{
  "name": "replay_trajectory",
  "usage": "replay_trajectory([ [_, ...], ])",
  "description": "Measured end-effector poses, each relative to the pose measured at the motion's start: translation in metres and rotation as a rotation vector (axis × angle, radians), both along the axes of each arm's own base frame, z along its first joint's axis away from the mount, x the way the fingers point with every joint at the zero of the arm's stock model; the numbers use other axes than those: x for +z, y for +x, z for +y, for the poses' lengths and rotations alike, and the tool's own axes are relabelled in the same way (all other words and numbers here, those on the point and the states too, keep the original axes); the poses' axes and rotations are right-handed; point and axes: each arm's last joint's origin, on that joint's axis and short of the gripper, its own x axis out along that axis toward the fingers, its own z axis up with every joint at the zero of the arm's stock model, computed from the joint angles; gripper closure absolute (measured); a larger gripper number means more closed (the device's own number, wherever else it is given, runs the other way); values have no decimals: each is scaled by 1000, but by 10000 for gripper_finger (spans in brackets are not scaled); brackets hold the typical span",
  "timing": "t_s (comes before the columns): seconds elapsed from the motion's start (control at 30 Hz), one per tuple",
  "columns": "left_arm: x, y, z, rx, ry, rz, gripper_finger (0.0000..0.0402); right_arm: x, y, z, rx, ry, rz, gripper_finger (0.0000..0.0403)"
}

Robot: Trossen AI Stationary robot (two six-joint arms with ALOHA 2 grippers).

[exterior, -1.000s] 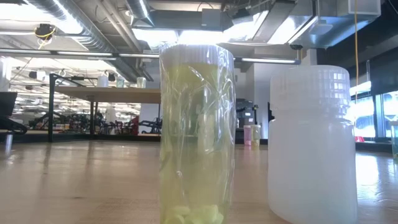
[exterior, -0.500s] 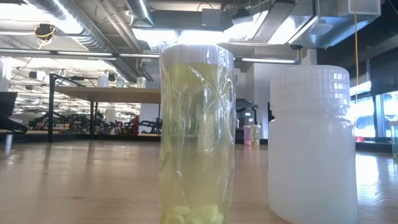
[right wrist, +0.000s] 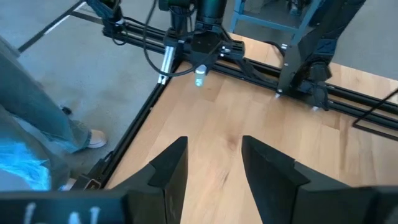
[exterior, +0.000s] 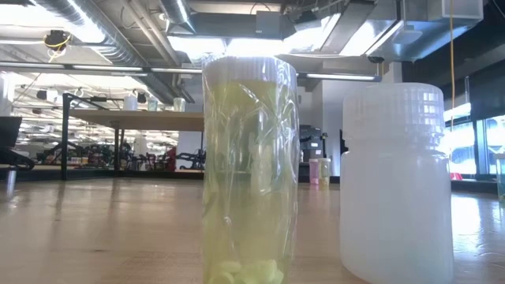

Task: Pick and place medicine bottles onto shelf by color
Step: Put the bottom blue pill bottle aligned with the other blue pill bottle on the shelf

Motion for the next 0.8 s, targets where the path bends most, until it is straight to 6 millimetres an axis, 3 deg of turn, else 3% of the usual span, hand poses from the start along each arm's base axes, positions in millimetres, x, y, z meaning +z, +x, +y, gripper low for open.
replay_trajectory([
  [0.33, 35, 13, 27, 76, -80, -63, 295, 0, 1, -3, -74, -50, -15, 249],
  [0.8, 93, 21, 97, 227, -37, -154, 295, 0, 2, -6, -179, -120, -36, 249],
])
